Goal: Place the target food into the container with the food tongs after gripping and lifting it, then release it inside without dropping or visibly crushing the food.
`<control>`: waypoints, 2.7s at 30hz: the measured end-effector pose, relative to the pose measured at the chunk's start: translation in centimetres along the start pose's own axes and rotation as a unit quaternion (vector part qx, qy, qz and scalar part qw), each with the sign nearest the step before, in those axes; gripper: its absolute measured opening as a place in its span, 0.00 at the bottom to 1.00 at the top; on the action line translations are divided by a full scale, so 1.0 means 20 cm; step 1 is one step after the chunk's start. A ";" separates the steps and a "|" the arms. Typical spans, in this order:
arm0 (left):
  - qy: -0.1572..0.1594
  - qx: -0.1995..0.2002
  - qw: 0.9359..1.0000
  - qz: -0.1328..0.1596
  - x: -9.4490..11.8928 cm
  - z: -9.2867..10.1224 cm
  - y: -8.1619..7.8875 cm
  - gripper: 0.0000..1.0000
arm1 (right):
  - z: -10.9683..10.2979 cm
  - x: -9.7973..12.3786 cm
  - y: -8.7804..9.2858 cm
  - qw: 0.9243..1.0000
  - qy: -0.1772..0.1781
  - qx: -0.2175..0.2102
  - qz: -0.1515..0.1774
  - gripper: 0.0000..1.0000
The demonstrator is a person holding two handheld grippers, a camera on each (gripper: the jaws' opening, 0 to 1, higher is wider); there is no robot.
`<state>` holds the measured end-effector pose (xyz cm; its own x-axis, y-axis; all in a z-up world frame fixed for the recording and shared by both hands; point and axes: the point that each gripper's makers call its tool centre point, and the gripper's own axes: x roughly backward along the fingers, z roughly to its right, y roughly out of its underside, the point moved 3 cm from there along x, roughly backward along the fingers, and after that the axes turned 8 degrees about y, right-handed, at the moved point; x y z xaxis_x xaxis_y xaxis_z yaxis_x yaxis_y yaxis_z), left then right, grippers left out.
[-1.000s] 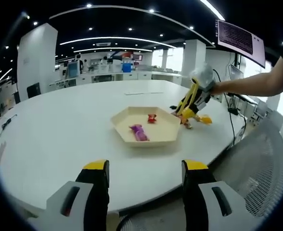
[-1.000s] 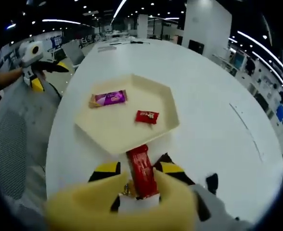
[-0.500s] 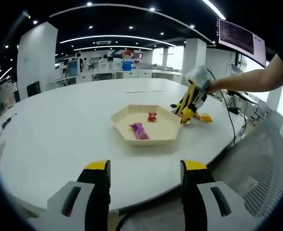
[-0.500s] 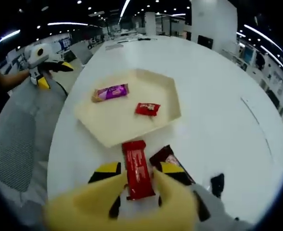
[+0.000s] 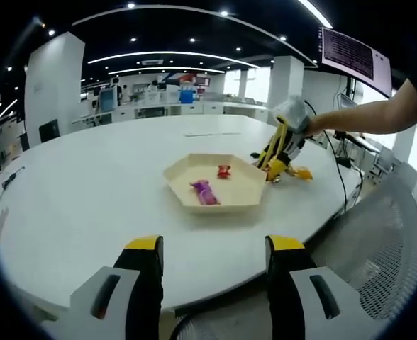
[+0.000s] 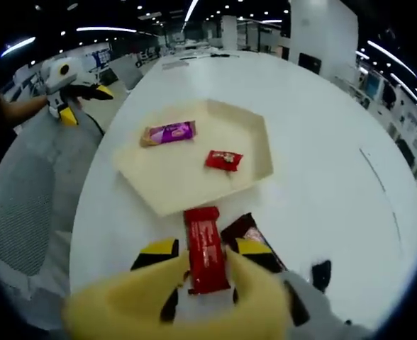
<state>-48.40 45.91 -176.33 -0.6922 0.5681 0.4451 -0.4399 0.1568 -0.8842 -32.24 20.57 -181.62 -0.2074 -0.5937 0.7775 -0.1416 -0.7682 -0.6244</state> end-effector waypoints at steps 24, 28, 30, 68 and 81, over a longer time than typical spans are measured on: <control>0.007 -0.005 1.000 -0.003 0.00 0.01 0.00 0.54 | -0.02 0.04 0.04 0.995 0.056 -0.075 -0.032 0.24; 0.010 -0.008 1.000 -0.003 0.00 0.02 0.00 0.53 | -0.03 0.12 0.04 0.994 0.067 -0.083 -0.029 0.24; 0.010 -0.009 1.000 -0.002 0.00 0.02 0.00 0.53 | -0.03 0.17 0.03 0.993 0.072 -0.085 -0.027 0.24; 0.009 -0.014 1.000 0.022 0.01 0.02 -0.02 0.55 | -0.07 0.31 -0.37 0.994 0.096 -0.035 -0.033 0.24; 0.008 -0.013 1.000 0.024 0.01 0.02 -0.02 0.56 | -0.12 0.14 -0.61 0.998 0.068 -0.004 -0.016 0.24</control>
<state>-48.52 45.72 -175.76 -0.7026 0.5882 0.4005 -0.3922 0.1496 -0.9076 -33.45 28.96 -172.04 -0.3326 -0.5302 0.7799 -0.1584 -0.7838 -0.6005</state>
